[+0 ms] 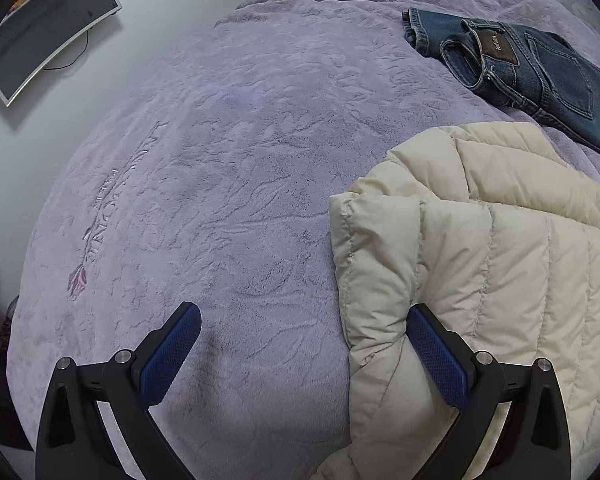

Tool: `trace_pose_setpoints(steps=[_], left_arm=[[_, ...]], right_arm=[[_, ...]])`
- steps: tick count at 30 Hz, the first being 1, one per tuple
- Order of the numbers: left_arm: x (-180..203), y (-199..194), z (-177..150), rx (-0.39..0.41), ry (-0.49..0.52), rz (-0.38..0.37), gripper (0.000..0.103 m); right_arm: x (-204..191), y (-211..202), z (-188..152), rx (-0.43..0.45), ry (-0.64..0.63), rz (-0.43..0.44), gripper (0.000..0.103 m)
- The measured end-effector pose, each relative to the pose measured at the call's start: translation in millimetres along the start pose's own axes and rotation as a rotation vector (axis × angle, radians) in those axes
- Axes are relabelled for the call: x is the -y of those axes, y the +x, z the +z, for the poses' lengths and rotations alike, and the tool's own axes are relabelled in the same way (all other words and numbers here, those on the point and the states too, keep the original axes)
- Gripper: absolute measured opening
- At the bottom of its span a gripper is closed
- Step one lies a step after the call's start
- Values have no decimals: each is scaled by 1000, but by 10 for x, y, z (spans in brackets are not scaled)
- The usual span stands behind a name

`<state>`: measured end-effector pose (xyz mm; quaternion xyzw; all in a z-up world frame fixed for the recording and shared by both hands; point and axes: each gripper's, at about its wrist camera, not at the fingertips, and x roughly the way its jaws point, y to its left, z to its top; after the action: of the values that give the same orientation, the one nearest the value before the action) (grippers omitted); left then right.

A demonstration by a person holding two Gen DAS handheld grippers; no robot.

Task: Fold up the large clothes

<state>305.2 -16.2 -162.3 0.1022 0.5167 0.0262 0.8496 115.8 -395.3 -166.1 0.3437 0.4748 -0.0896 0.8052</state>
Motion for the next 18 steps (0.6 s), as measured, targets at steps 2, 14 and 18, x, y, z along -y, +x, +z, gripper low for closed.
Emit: trace_pose_setpoints(steps=[2,14,18], left_arm=[[-24,-117,11,5,9,-12,103],[501,-1019,-367,-36,165,-213,103],[1007,-1251,-652,-70,245,-305,103]], right_arm=[[1,-128,2,19,-11,11,49],[806,-934,-427,42,218,52,80],[1177,-1202,-584,84,308,58,86]])
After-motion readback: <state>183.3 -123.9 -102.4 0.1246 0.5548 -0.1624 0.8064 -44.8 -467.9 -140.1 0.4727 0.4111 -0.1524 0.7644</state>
